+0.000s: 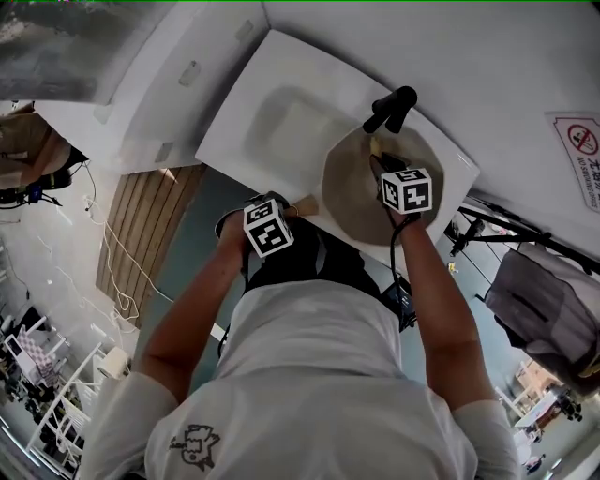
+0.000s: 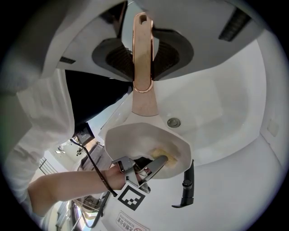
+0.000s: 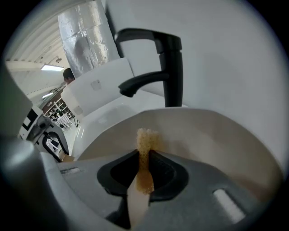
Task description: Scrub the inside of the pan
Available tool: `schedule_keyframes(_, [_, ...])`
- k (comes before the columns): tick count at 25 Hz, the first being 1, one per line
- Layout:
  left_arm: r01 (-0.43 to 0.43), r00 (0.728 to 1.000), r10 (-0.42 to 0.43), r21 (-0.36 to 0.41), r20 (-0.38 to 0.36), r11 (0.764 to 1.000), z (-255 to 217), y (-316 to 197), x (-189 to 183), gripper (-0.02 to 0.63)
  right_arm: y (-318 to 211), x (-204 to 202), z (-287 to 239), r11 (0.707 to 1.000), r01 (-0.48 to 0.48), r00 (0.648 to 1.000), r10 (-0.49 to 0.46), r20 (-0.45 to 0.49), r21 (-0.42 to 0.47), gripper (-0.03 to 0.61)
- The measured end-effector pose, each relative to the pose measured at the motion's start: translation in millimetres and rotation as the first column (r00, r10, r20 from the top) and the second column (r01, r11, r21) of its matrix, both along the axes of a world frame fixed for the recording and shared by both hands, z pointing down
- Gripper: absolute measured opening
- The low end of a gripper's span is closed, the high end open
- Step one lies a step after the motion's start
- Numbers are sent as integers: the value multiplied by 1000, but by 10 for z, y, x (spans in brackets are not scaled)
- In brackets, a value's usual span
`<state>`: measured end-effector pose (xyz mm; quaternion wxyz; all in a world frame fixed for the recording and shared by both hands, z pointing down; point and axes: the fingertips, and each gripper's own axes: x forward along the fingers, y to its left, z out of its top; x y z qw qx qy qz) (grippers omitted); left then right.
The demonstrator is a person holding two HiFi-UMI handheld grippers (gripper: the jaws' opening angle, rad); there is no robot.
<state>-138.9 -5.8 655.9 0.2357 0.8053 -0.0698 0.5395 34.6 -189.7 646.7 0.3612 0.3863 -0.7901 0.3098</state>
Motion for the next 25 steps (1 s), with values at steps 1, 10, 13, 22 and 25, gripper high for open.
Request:
schedule_keyframes(1, [-2,1000,2,-10,2,1000,-3,5,5,138,-27,-4,51,1000,9,1000,-9,-6,-4,66])
schedule_keyframes(10, [-50,999,49,-73,-14,996,5,35,16,137,-181,-451,217,991,137,990,-136,41,-4,71])
schedule_keyframes(13, [-41,999,40,-82,-20,996,3,15,8,137,-62,-631,237,977,208,966,-197,169,-50,69])
schedule_keyframes(22, [-62,998,61,-97,-11,993,-1,54,10,137,739,-1081,163,805,543,793,-397,463,-240,69])
schedule_keyframes(25, [-60,998,59,-106,-13,993,4,68,18,138,1106,-1089,120,686,659,722,-463,514,-307,69])
